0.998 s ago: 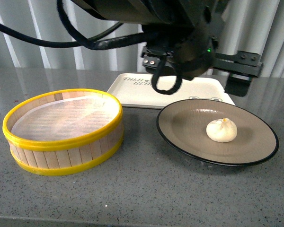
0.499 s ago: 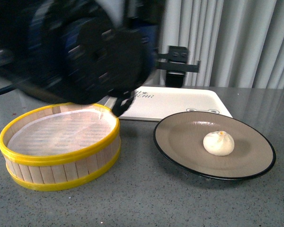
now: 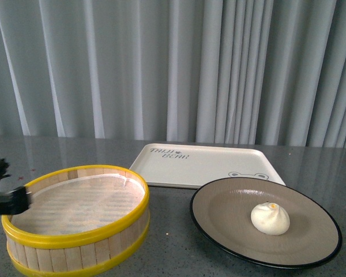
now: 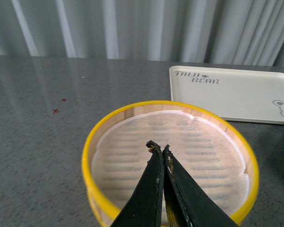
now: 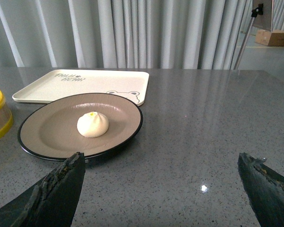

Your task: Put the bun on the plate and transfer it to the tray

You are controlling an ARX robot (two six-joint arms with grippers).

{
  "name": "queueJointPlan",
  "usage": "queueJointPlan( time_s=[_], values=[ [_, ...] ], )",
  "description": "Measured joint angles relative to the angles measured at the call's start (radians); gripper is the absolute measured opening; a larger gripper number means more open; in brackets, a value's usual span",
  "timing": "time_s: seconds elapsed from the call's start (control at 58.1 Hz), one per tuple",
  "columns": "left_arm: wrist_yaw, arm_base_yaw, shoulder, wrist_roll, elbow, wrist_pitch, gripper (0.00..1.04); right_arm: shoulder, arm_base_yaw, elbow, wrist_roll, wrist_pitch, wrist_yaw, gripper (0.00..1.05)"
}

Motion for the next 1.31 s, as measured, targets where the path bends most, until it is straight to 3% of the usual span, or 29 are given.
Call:
queueJointPlan(
  time_s=[0.482, 0.551, 0.602, 0.705, 1.308],
  values=[
    [0.14, 0.151, -0.371, 0.0, -0.266, -0.112, 0.04, 0.0, 0.0, 0.0, 0.0, 0.0, -0.001, 0.96],
    [0.159, 0.165, -0.388, 0.0, -0.309, -0.073, 0.04, 0.0, 0.0, 0.0, 0.0, 0.0, 0.0, 0.96],
    [0.22, 0.205, -0.421, 0.0, -0.329, -0.106, 0.04, 0.0, 0.0, 0.0, 0.0, 0.0, 0.0, 0.96],
    [0.236, 0.253, -0.529, 0.0, -0.343, -0.191, 0.04, 0.0, 0.0, 0.0, 0.0, 0.0, 0.0, 0.96],
    [0.242, 0.253, -0.932, 0.0, -0.344, -0.552, 0.04, 0.0, 0.0, 0.0, 0.0, 0.0, 0.0, 0.96]
  ],
)
